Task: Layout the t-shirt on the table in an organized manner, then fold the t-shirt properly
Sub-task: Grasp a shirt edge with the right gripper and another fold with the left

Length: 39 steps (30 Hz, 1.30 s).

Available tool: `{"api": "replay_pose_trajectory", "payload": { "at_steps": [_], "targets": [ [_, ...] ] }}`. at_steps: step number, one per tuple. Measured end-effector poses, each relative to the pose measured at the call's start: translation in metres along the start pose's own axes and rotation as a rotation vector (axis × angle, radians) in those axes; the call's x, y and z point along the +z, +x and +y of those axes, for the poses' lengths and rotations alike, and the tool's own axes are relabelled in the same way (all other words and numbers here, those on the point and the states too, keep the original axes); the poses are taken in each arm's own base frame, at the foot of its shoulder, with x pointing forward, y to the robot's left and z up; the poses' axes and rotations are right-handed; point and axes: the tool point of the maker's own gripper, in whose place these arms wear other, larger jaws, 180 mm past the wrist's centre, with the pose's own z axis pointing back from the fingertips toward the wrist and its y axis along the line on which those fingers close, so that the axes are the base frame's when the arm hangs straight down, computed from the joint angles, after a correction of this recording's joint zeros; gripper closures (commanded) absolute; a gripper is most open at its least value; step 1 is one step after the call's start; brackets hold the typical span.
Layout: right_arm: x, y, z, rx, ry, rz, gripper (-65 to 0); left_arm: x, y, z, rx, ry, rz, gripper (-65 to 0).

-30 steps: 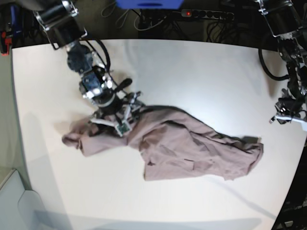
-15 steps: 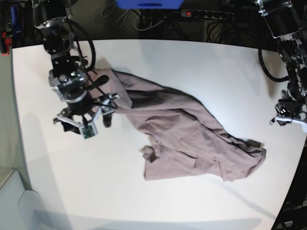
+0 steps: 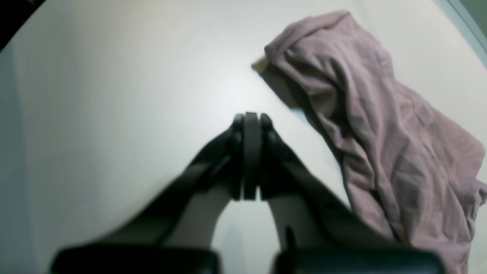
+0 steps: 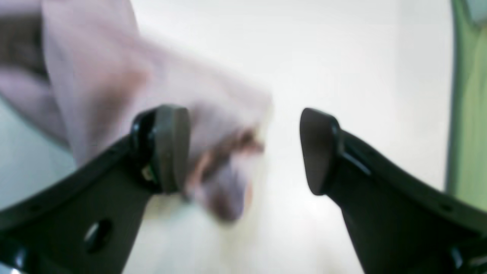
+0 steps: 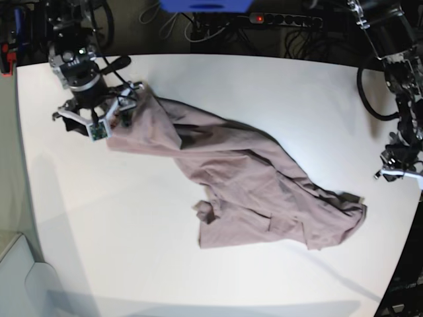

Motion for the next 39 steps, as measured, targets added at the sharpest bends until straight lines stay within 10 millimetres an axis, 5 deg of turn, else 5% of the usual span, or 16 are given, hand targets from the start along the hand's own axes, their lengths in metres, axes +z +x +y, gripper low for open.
{"api": "replay_pose_trajectory", "payload": {
  "at_steps": [4, 9, 15, 18, 24, 28, 30, 33, 39],
  "targets": [
    [-0.006, -0.012, -0.011, -0.009, -0.027, 0.028, -45.1, -0.003, 0.006, -0.010, 0.015, -0.020, -0.018, -0.3],
    [-0.019, -0.057, -0.007, -0.025, -0.013, 0.153, -41.7, -0.005, -0.002, -0.022, 0.037, -0.044, 0.000, -0.2],
    [-0.026, -0.052, -0.011, -0.027, -0.021, 0.134, -14.8, -0.014, 0.008, -0.063, 0.100, -0.124, -0.035, -0.2],
    [-0.024, -0.060, -0.009, -0.027, -0.017, 0.161, 0.0, -0.022, 0.005, -0.109, 0.081, -0.200, -0.011, -0.2],
    [-0.026, -0.057, -0.011, -0.027, -0.021, 0.153, 0.0, -0.034, -0.037, -0.243, -0.007, -0.440, 0.119, -0.4],
    [-0.026, -0.058, -0.011, -0.028, -0.022, 0.163, 0.0, -0.050, -0.090, -0.280, -0.140, -0.435, 0.270, -0.5],
    [-0.026, -0.056, -0.011, -0.027, -0.022, 0.156, 0.0, -0.056, -0.100, -0.292, -0.178, -0.426, 0.296, -1.2],
    [-0.025, -0.058, -0.010, -0.027, -0.021, 0.160, 0.0, -0.060, -0.112, -0.311, -0.176, -0.431, 0.304, -11.1],
    [-0.024, -0.059, -0.010, -0.028, -0.020, 0.163, 0.0, -0.057, -0.152, -0.336, -0.204, -0.439, 0.349, -46.8]
  ]
}}
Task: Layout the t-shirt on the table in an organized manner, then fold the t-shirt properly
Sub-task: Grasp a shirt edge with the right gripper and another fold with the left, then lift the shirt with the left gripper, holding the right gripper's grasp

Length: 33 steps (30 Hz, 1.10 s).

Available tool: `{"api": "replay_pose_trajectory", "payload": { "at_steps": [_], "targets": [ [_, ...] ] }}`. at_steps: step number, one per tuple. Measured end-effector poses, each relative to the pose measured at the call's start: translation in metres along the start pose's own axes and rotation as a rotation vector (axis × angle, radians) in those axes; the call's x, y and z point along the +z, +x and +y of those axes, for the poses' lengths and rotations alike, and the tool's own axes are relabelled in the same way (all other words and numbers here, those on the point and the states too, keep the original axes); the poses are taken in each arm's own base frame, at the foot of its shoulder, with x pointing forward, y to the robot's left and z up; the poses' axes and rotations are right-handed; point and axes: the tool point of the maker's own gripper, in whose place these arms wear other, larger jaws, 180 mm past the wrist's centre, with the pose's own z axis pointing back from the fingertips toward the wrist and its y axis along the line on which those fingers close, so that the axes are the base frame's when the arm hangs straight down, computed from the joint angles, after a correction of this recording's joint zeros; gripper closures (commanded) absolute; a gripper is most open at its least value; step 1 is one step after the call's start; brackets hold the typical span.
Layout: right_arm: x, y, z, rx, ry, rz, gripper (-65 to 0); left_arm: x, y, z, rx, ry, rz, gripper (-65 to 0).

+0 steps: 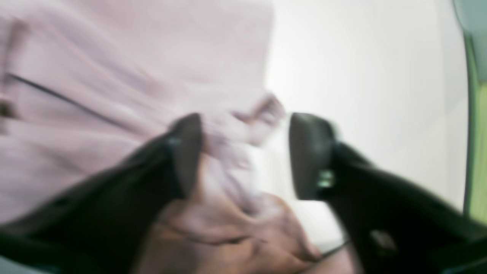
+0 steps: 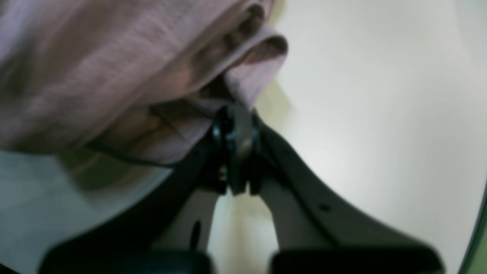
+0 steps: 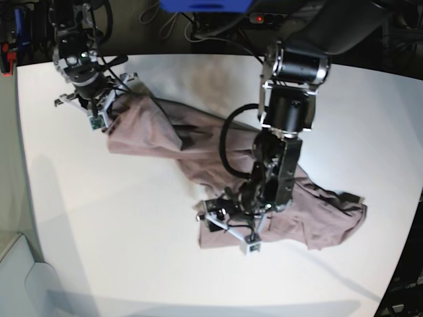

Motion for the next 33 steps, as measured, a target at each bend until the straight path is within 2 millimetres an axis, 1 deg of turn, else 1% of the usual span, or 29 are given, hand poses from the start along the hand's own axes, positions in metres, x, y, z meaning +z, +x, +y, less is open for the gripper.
{"api": "replay_pose_trajectory", "payload": {
  "at_steps": [2, 5, 8, 15, 16, 20, 26, 27, 29, 31, 33],
  "targets": [
    [0.000, -0.001, 0.000, 0.000, 0.000, 0.001, 0.0, -0.001, 0.004, -0.005, -0.010, -0.003, -0.024, -55.3],
    [0.000, 0.000, 0.000, 0.000, 0.000, 0.001, 0.0, 0.000, 0.015, -0.002, -0.017, 0.005, -0.072, -61.5],
    [0.000, 0.001, 0.000, 0.000, 0.000, -0.001, 0.0, 0.000, 0.015, 0.003, -0.033, 0.022, -0.073, -61.9],
    [0.000, 0.002, -0.001, 0.000, -0.001, -0.004, 0.0, -0.002, 0.012, 0.004, -0.034, 0.026, -0.065, -61.9],
    [0.000, 0.002, -0.001, 0.000, -0.001, -0.004, 0.0, -0.005, 0.007, 0.006, -0.030, 0.031, -0.052, -61.9],
    [0.000, 0.002, -0.001, 0.001, -0.002, -0.004, 0.0, -0.015, -0.023, 0.019, -0.013, 0.058, 0.020, -61.9],
    [-0.001, 0.003, -0.001, 0.000, -0.002, -0.006, 0.0, -0.020, -0.020, 0.021, -0.002, 0.060, -0.020, -61.6],
    [-0.001, 0.003, -0.001, 0.000, -0.002, -0.006, 0.0, -0.020, -0.021, 0.022, -0.002, 0.061, -0.019, -60.2],
    [0.000, 0.002, -0.001, 0.000, -0.001, -0.004, 0.0, -0.020, -0.021, 0.022, -0.005, 0.063, -0.019, -52.9],
    [0.000, 0.002, -0.001, 0.000, -0.001, -0.004, 0.0, -0.020, -0.021, 0.023, -0.008, 0.066, -0.016, -39.7],
    [0.000, 0.002, -0.001, 0.000, -0.001, -0.004, 0.0, -0.021, -0.024, 0.023, -0.005, 0.066, -0.008, -22.9]
  ]
}}
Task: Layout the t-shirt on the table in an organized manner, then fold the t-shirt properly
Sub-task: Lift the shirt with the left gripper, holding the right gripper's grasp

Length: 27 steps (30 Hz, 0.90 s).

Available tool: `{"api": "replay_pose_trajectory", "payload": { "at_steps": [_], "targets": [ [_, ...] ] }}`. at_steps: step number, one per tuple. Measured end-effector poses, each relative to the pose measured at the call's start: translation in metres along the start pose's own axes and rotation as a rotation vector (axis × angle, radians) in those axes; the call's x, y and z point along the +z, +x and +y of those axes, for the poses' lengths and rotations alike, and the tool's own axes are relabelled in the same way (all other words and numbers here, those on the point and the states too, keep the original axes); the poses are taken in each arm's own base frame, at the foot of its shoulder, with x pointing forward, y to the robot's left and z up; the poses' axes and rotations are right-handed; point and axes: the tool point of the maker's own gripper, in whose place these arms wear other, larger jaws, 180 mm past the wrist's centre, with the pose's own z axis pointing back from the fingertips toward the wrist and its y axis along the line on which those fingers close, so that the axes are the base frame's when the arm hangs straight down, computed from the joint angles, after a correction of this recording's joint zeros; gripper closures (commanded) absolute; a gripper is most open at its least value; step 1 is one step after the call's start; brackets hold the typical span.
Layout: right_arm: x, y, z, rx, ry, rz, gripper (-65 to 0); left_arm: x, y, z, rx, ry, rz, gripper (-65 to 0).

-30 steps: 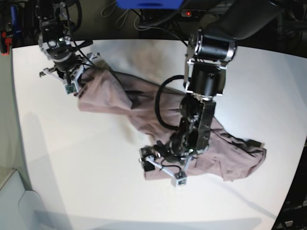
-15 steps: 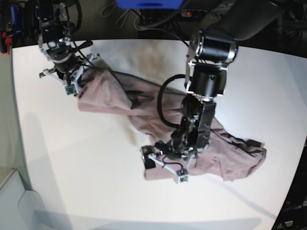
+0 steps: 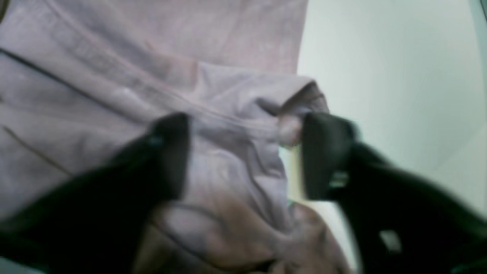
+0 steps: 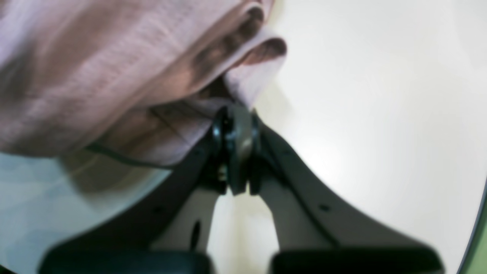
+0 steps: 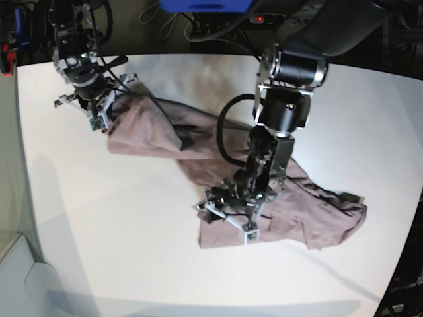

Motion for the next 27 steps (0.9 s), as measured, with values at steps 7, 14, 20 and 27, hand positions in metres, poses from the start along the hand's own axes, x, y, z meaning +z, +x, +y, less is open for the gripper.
{"api": "replay_pose_trajectory", "payload": {
  "at_steps": [7, 14, 20, 27],
  "targets": [
    [0.000, 0.000, 0.000, 0.001, 0.000, 0.000, 0.0, -0.008, 0.019, 0.001, -0.003, 0.019, -0.041, -0.8],
    [0.000, 0.000, 0.000, 0.000, 0.000, 0.001, 0.0, -0.012, 0.043, 0.001, 0.000, 0.030, -0.121, -0.2],
    [0.000, 0.000, 0.000, 0.000, 0.001, -0.003, 0.0, 0.007, 0.138, -0.018, -0.001, 0.046, -0.311, -0.2],
    [0.002, -0.004, 0.003, -0.004, 0.010, -0.008, 0.0, 0.023, 0.186, -0.035, -0.010, 0.038, -0.396, -0.2]
  ]
}}
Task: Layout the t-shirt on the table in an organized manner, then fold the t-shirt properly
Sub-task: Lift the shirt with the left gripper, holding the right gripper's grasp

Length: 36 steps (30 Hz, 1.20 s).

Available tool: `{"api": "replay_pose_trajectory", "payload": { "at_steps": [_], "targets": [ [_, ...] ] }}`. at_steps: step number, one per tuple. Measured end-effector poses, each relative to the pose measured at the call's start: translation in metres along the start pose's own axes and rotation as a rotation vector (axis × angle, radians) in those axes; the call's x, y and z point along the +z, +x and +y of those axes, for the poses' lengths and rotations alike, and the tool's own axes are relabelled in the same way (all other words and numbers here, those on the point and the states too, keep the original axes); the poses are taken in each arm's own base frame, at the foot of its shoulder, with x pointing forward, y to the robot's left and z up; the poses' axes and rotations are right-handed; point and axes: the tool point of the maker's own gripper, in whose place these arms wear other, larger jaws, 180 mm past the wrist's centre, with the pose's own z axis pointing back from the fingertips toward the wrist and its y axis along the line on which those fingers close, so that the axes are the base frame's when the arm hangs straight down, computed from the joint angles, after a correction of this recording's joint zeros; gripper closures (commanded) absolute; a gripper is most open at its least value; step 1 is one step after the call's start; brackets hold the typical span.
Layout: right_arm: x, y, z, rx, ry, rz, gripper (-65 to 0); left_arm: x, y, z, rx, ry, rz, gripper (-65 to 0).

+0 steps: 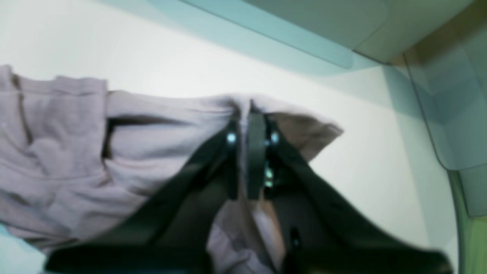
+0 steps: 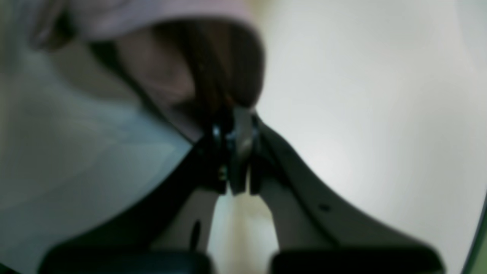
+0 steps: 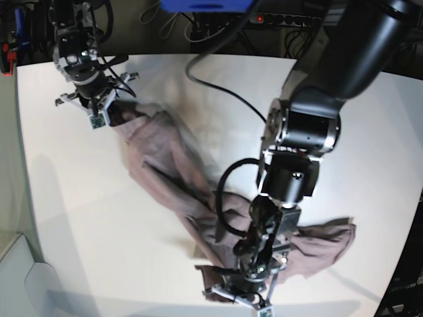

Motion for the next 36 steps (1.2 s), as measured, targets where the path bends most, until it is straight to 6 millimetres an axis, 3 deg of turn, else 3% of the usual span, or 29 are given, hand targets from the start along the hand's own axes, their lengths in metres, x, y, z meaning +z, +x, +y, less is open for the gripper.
{"api": "replay_pose_trajectory", "payload": {
  "at_steps": [5, 11, 15, 19, 21, 24, 28, 33, 36],
  "targets": [
    [0.003, -0.011, 0.002, 0.002, 0.005, 0.026, 0.0, 0.000, 0.010, -0.004, -0.003, -0.006, -0.015, -0.2],
    [0.009, -0.024, -0.003, 0.034, 0.001, 0.051, 0.0, 0.001, 0.051, -0.008, -0.012, -0.007, -0.093, -0.2],
    [0.010, -0.029, -0.015, 0.075, -0.012, 0.068, 0.0, 0.002, 0.070, 0.006, -0.021, 0.015, -0.123, -0.2],
    [0.011, -0.031, -0.022, 0.095, -0.023, 0.077, 0.0, 0.003, 0.072, 0.011, -0.017, 0.023, -0.122, -0.2],
    [0.010, -0.028, -0.020, 0.088, -0.020, 0.070, 0.0, 0.007, 0.076, 0.000, -0.012, -0.001, -0.123, -0.2],
    [0.006, -0.019, -0.014, 0.060, -0.018, 0.053, 0.0, 0.020, 0.083, -0.036, 0.040, -0.091, -0.106, -0.2],
    [0.002, -0.004, -0.011, 0.038, -0.016, 0.018, 0.0, 0.054, 0.106, -0.077, 0.101, -0.246, -0.146, -0.2],
    [0.002, -0.002, -0.012, 0.037, -0.018, 0.016, 0.0, 0.082, 0.151, -0.090, 0.151, -0.331, -0.243, -0.2],
    [0.000, 0.003, -0.015, 0.040, -0.023, 0.005, 0.0, 0.081, 0.142, -0.087, 0.189, -0.342, -0.226, -0.2]
  ]
}}
